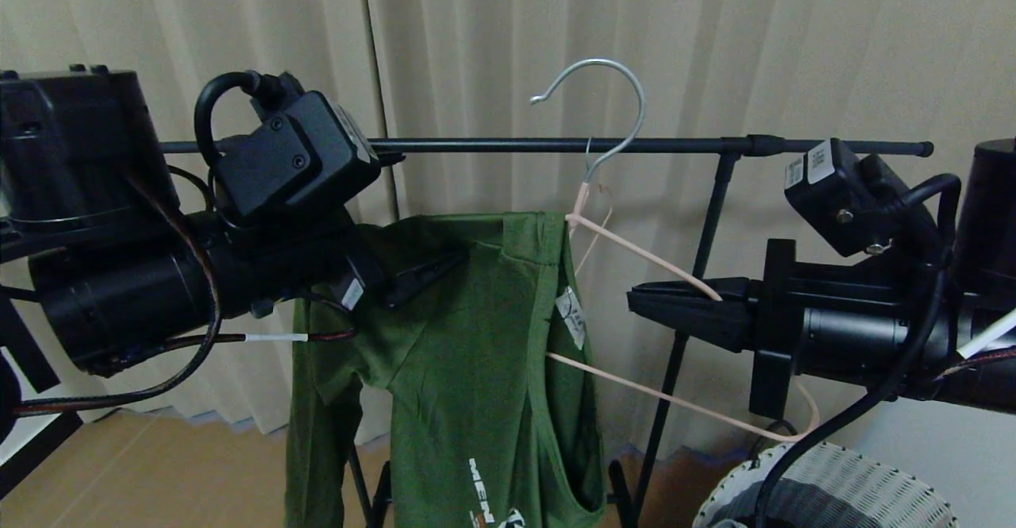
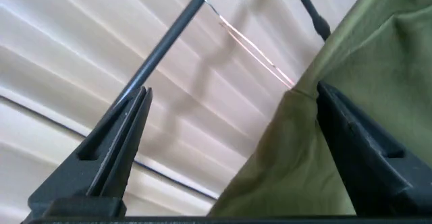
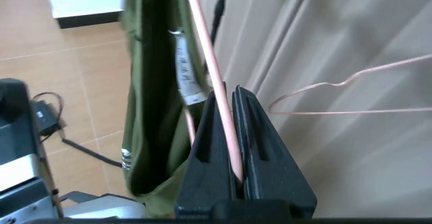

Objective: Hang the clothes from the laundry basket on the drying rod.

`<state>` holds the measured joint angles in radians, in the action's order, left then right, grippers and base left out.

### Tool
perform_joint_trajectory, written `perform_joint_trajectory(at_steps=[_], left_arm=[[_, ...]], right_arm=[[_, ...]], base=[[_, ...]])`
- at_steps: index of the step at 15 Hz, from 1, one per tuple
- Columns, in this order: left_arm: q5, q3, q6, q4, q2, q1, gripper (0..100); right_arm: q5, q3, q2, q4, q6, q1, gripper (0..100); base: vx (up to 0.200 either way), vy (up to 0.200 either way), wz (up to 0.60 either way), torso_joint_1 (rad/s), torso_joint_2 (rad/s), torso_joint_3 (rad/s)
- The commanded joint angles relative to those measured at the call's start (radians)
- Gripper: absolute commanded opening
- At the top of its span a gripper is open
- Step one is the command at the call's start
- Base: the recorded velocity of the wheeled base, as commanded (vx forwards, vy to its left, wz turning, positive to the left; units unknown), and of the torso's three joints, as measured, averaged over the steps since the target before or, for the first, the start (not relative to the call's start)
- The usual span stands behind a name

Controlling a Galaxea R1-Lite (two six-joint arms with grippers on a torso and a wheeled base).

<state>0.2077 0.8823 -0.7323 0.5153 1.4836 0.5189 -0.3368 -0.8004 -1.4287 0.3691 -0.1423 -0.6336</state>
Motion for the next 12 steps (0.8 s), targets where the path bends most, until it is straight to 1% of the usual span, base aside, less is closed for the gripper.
perform_joint_trajectory(at_steps=[1, 4, 8, 12], left_arm=[[-0.001, -0.002, -0.002, 0.000, 0.017, 0.000, 0], [0.001, -0.003, -0.002, 0.000, 0.015, 0.000, 0], [-0.001, -0.016, -0.002, 0.000, 0.009, -0.002, 0], [-0.004, -0.049, -0.001, 0.040, 0.006, -0.005, 0]], right_arm=[[-0.014, 0.000, -0.002, 0.004, -0.002, -0.003, 0], [-0.034, -0.002, -0.002, 0.005, -0.002, -0.003, 0], [-0.030, 0.003, 0.007, 0.004, -0.002, -0.001, 0], [-0.025, 0.001, 0.008, 0.005, -0.002, 0.005, 0]], base=[[0.000, 0.000, 0.00, 0.000, 0.00, 0.000], [0.000, 0.000, 0.00, 0.000, 0.00, 0.000], [0.000, 0.000, 0.00, 0.000, 0.00, 0.000], [0.000, 0.000, 0.00, 0.000, 0.00, 0.000]])
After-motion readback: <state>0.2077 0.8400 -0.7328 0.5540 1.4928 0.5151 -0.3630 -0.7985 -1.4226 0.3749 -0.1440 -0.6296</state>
